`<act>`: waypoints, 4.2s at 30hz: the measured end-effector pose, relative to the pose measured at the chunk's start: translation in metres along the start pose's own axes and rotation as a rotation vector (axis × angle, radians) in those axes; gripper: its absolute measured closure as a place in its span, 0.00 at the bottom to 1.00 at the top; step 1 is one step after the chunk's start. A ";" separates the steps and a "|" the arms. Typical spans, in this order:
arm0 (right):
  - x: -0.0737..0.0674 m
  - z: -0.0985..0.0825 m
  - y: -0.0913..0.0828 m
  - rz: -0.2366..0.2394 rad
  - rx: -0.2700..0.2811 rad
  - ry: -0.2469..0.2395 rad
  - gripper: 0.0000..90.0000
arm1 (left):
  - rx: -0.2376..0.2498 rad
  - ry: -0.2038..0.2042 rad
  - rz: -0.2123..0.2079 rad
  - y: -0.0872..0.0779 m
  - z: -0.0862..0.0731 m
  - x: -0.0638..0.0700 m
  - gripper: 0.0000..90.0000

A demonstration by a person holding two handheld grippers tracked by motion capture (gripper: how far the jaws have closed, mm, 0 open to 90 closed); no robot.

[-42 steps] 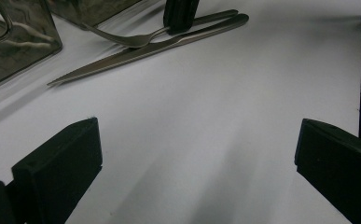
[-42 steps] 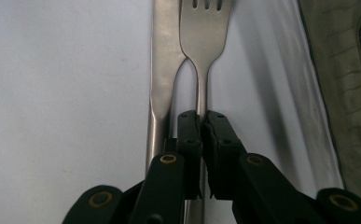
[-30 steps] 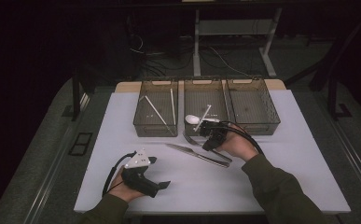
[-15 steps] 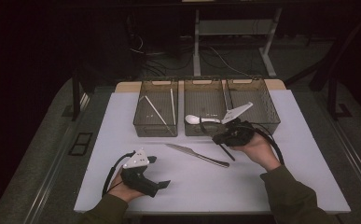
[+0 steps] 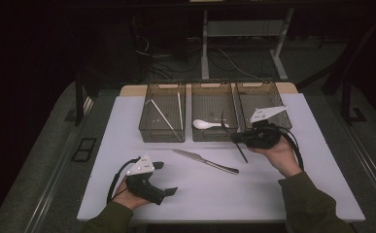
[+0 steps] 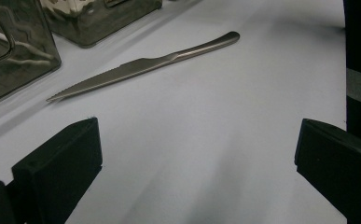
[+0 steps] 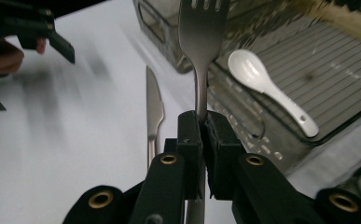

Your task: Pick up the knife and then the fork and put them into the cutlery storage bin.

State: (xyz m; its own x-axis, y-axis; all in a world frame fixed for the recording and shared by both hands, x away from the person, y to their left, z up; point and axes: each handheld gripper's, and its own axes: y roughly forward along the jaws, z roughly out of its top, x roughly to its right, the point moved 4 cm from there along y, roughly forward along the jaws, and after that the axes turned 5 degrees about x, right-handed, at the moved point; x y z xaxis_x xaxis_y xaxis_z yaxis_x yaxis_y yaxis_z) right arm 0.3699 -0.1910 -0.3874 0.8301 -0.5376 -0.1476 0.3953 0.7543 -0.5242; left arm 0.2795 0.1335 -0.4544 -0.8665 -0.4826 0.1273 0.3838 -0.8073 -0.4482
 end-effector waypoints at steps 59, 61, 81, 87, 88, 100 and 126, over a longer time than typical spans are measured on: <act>0.144 -0.012 -0.055 -0.463 -0.013 0.159 0.94 | 0.007 0.002 -0.010 0.000 0.001 0.002 0.00; 0.144 -0.016 -0.053 -0.463 -0.031 0.160 0.94 | 0.005 0.001 -0.010 0.000 0.001 0.002 0.00; 0.151 -0.030 -0.029 -0.483 -0.207 0.131 0.94 | 0.000 -0.005 -0.014 0.001 0.001 0.003 0.00; 0.150 -0.029 -0.020 -0.482 -0.249 0.110 0.94 | -0.007 -0.002 -0.017 0.001 0.000 0.003 0.00; 0.150 -0.028 -0.019 -0.479 -0.261 0.107 0.93 | -0.006 -0.001 -0.018 0.001 0.000 0.003 0.00; 0.148 -0.024 -0.024 -0.452 -0.183 0.164 0.76 | -0.002 -0.005 -0.017 0.001 0.000 0.003 0.00; 0.046 -0.035 -0.061 -0.154 0.109 0.109 0.42 | -0.003 0.000 -0.016 0.001 0.001 0.004 0.00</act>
State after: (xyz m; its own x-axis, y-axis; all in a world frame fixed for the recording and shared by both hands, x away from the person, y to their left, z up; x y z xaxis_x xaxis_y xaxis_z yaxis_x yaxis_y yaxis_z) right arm 0.3700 -0.2750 -0.3914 0.7117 -0.6826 -0.1661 0.5589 0.6934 -0.4549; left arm 0.2765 0.1308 -0.4533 -0.8724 -0.4700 0.1345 0.3693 -0.8138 -0.4486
